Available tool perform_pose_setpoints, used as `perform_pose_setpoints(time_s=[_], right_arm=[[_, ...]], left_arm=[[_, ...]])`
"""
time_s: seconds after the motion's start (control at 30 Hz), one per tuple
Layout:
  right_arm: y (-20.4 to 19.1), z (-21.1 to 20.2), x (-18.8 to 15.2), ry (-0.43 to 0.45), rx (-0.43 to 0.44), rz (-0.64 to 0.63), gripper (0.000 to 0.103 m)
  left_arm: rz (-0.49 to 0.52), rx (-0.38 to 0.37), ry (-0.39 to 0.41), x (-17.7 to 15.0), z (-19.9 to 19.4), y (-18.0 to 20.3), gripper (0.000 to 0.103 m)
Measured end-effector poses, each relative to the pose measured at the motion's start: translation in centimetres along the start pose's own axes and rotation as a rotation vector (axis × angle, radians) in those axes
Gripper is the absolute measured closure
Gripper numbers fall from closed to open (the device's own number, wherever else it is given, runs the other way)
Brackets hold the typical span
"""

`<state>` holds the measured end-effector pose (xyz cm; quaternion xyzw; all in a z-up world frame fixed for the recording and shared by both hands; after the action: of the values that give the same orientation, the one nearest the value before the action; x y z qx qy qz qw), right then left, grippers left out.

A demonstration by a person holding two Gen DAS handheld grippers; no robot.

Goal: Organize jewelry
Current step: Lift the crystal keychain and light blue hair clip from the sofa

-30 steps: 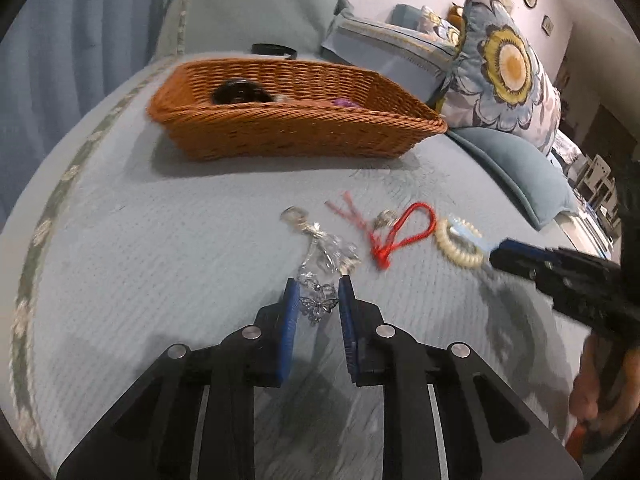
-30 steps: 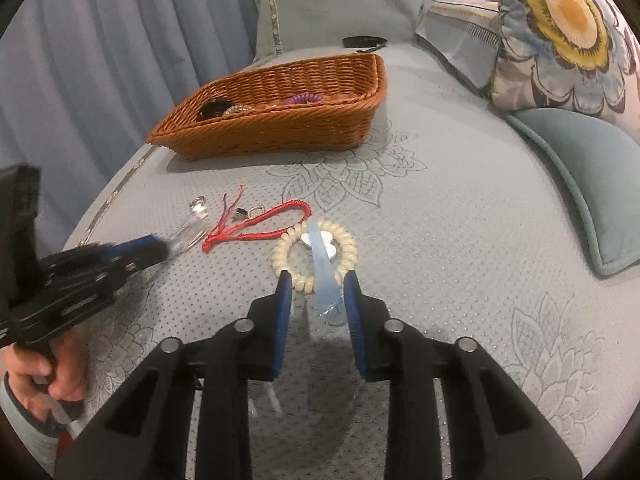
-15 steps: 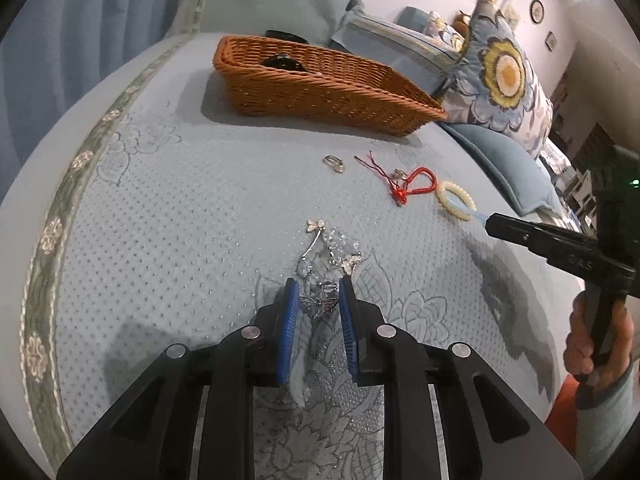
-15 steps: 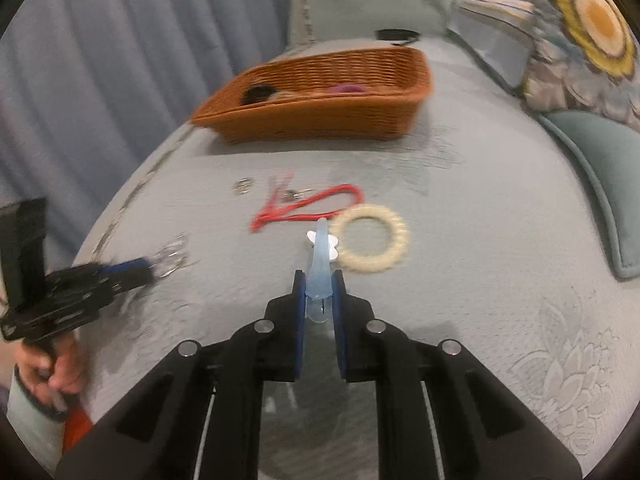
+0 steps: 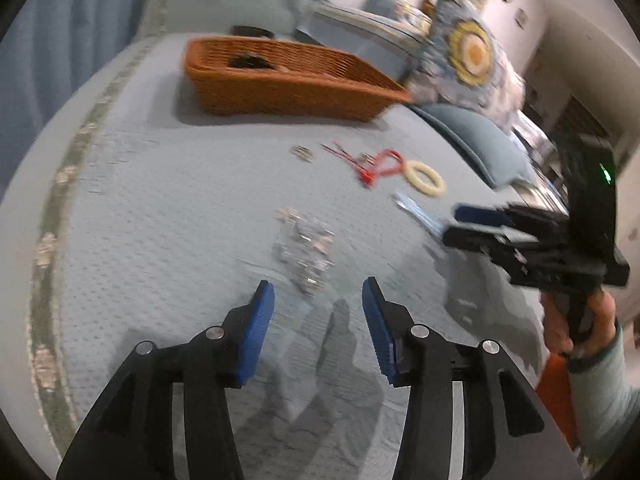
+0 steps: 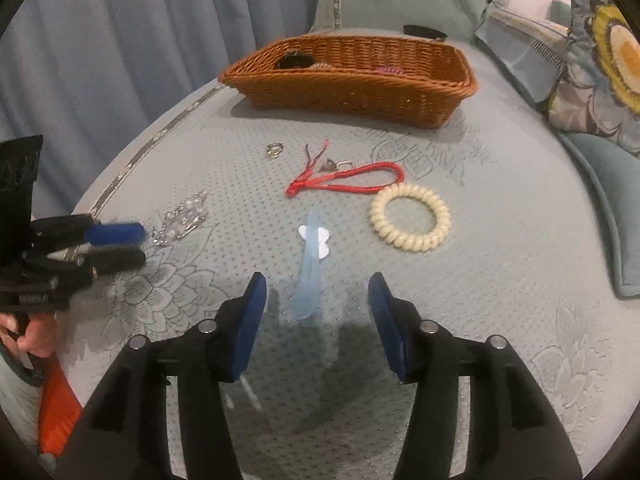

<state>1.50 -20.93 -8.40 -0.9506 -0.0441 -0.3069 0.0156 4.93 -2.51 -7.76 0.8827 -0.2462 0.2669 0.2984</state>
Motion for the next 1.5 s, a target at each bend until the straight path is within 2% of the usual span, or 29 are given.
perform_pose_setpoints(time_s=[0.1, 0.23, 0.27, 0.3, 0.37, 0.4, 0.43, 0.47, 0.57, 0.73, 0.9, 1.13, 1.3, 1.4, 1.5], right_arm=[[-0.2, 0.5, 0.0, -0.01, -0.001, 0.004, 0.053], [-0.8, 1.5, -0.1, -0.01, -0.05, -0.001, 0.056], [-1.1, 1.6, -0.1, -0.002, -0.102, -0.026, 0.06], [-1.3, 1.7, -0.1, 0.005, -0.161, -0.044, 0.07], [-1.9, 1.5, -0.1, 0.009, -0.157, -0.045, 0.092], [-2.1, 1.5, -0.1, 0.014, -0.159, -0.051, 0.093], [-2.4, 1.3, -0.1, 0.025, -0.17, -0.069, 0.093], [-2.5, 1.2, 0.0, 0.029, -0.168, -0.076, 0.093], [-1.9, 0.5, 0.4, 0.052, -0.134, -0.039, 0.093], [0.2, -1.6, 1.6, 0.103, -0.044, 0.06, 0.093], [1.7, -2.3, 2.0, 0.104, 0.031, 0.132, 0.093], [2.5, -3.3, 2.4, 0.124, 0.106, 0.191, 0.093], [2.7, -3.8, 2.5, 0.139, 0.119, 0.207, 0.093], [2.7, -4.4, 2.9, 0.163, 0.115, 0.209, 0.092], [3.2, -4.4, 3.8, 0.15, 0.119, 0.226, 0.092]], left_arm=[[-0.021, 0.048, 0.017, 0.5, 0.4, -0.6, 0.059], [0.032, 0.118, 0.01, 1.1, 2.0, 0.0, 0.053], [0.048, 0.131, 0.009, 1.1, 2.2, 0.2, 0.053], [0.067, 0.152, 0.008, 1.1, 2.6, 0.4, 0.053], [0.11, 0.203, 0.006, 1.0, 3.1, 0.8, 0.053], [0.144, 0.246, 0.005, 0.9, 3.4, 1.1, 0.062], [0.163, 0.267, 0.005, 0.8, 3.3, 1.2, 0.078], [0.173, 0.262, 0.005, 0.8, 3.3, 1.3, 0.085], [0.129, 0.214, 0.024, 1.0, 2.7, 0.7, 0.096], [0.072, 0.082, 0.111, 1.9, 0.8, 1.2, 0.096], [0.052, -0.021, 0.169, 2.5, -0.5, 2.0, 0.096], [0.029, -0.053, 0.219, 3.0, -1.4, 2.3, 0.096], [0.037, -0.068, 0.237, 3.2, -2.1, 2.8, 0.096], [0.045, -0.089, 0.251, 3.9, -2.6, 3.4, 0.096], [0.062, -0.103, 0.264, 5.3, -3.2, 4.2, 0.096]])
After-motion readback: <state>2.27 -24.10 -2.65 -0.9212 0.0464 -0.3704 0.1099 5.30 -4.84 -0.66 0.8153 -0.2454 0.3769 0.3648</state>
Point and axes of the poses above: each gripper's, at about its wrist camera, not at the fingertips, and z roughly the way its jaws point, y to its right, x to its top, the point moved 6 cm from there along z, roughly the way its jaws point, and after that the axes turned 9 degrees about -x, right-handed, at the moved point
